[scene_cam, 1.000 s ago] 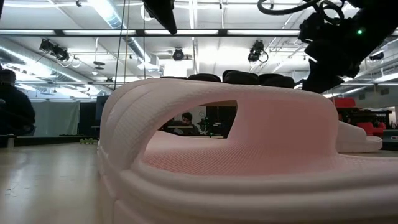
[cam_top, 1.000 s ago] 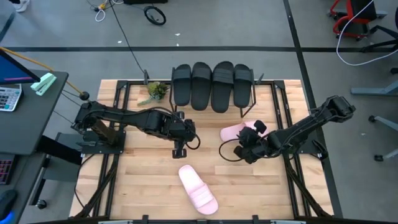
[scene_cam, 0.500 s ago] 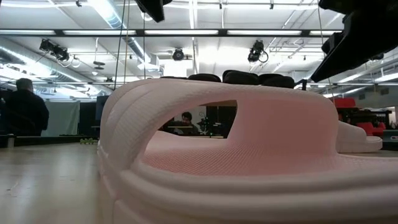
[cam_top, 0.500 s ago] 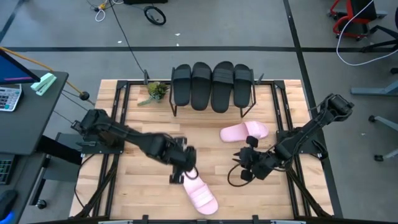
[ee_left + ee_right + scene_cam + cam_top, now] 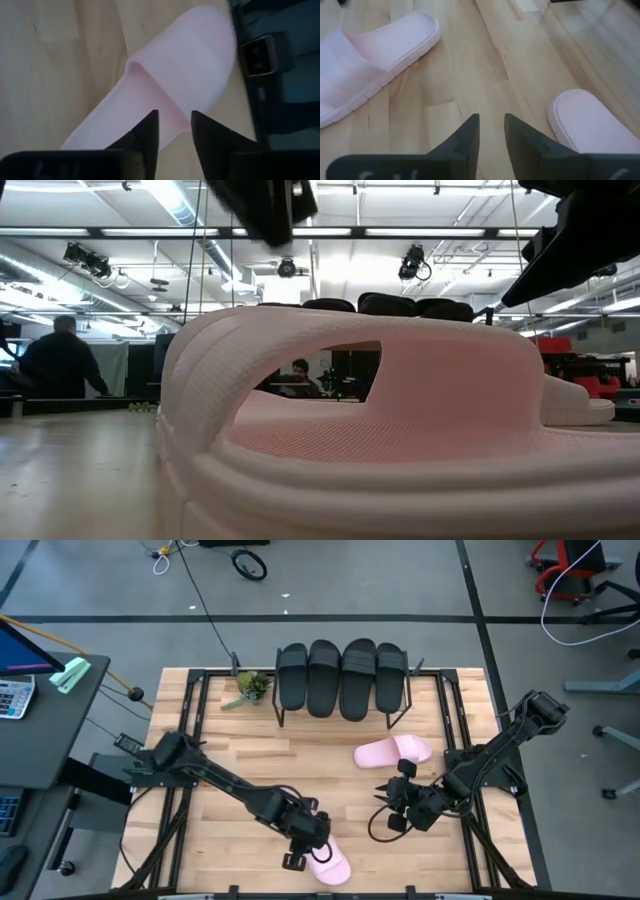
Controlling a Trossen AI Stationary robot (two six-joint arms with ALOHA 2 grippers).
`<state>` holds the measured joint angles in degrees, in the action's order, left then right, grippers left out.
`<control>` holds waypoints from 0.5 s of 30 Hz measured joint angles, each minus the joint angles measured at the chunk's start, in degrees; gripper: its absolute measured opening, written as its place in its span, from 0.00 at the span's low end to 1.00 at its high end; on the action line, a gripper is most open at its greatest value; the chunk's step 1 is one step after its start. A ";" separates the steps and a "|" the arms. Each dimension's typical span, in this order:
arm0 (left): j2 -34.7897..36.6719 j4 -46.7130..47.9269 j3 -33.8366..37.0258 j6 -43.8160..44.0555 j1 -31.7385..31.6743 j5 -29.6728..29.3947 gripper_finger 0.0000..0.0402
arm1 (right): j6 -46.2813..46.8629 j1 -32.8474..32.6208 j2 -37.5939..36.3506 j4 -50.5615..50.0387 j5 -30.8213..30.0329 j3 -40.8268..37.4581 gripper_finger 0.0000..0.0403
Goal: Pick and place slides into the shelf
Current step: Put the pink slide under the shelf
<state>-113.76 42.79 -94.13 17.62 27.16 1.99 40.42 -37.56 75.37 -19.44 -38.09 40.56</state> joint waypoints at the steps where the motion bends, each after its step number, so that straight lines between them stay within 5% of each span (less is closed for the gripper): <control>1: -0.78 0.01 0.00 0.02 -0.13 0.01 0.32 | 0.42 0.00 0.00 0.00 -0.02 0.00 0.24; 8: -4.67 -2.48 0.00 0.02 -0.63 3.89 0.47 | 2.44 -0.15 0.00 0.00 0.00 0.00 0.24; 15: -4.78 -7.54 0.02 -0.25 -0.63 9.69 0.52 | 2.59 -0.13 0.00 -0.02 0.00 -0.02 0.23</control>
<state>-118.54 35.25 -94.11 17.37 26.52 11.68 43.00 -37.69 75.37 -19.46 -38.09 40.53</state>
